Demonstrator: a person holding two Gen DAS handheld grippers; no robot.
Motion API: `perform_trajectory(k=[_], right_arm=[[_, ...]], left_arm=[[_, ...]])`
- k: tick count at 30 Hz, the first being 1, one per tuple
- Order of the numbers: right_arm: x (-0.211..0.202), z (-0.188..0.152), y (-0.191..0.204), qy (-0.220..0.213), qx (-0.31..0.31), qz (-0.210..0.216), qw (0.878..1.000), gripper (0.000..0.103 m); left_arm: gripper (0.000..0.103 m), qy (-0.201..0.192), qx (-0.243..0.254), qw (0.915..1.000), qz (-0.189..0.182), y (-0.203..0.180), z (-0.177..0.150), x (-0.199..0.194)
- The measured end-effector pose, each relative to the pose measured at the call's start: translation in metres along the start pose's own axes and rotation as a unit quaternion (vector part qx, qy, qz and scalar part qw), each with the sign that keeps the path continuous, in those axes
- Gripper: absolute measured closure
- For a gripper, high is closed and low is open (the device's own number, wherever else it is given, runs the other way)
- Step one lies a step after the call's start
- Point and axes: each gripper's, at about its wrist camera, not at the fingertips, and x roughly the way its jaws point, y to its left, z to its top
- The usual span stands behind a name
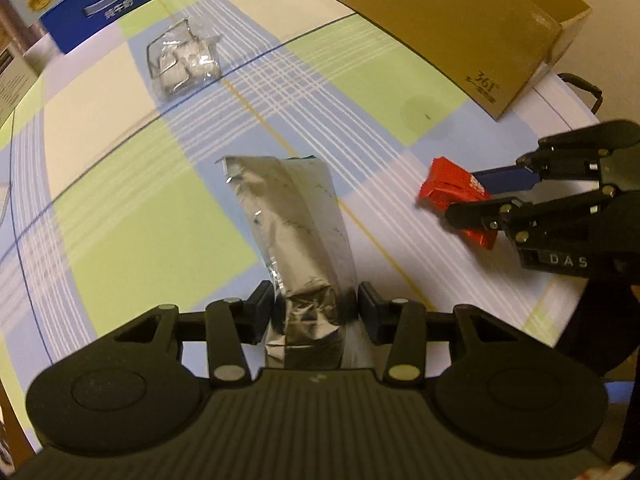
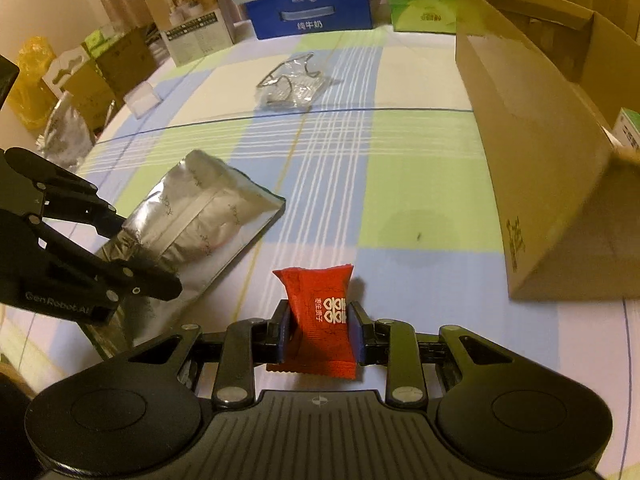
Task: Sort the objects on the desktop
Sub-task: 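Lift the foil pouch and red candy packet off the table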
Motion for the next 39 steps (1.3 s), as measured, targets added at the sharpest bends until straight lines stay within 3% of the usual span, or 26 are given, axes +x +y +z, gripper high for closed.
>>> perform_trajectory(k=[3,8,12,20,27,35,39], right_arm=[[-0.002,-0.010,0.003,-0.008,-0.004,0.009,1.000,0.076],[-0.001,-0.016,0.002,-0.027,-0.025,-0.005,0.999,0.073],[0.002,-0.022,-0.001,-0.024,-0.029,-0.011,0.999,0.052],[0.004,-0.032,0.002,-0.039,-0.059,-0.027,0.997,0.051],[0.006,-0.031,0.003,-0.046,-0.055,-0.026,0.997,0.051],[0.007,-0.033,0.004,-0.048,-0.055,-0.025,0.997,0.051],[0.008,-0.032,0.004,-0.053,-0.054,-0.033,0.997,0.052]], left_arm=[[0.046,0.003,-0.016,0.9999,0.004,-0.001,-0.004,-0.002],[0.044,0.005,-0.042,0.9991,-0.002,0.003,-0.001,0.007],[0.044,0.006,-0.050,0.9987,0.004,0.002,0.005,0.014],[0.046,0.015,-0.034,0.9991,0.020,-0.007,0.007,0.029],[0.065,0.018,-0.042,0.9989,0.016,0.000,0.008,0.023],[0.065,0.016,-0.047,0.9985,0.022,0.000,0.000,0.018],[0.058,0.016,-0.047,0.9984,0.025,-0.001,-0.002,0.020]])
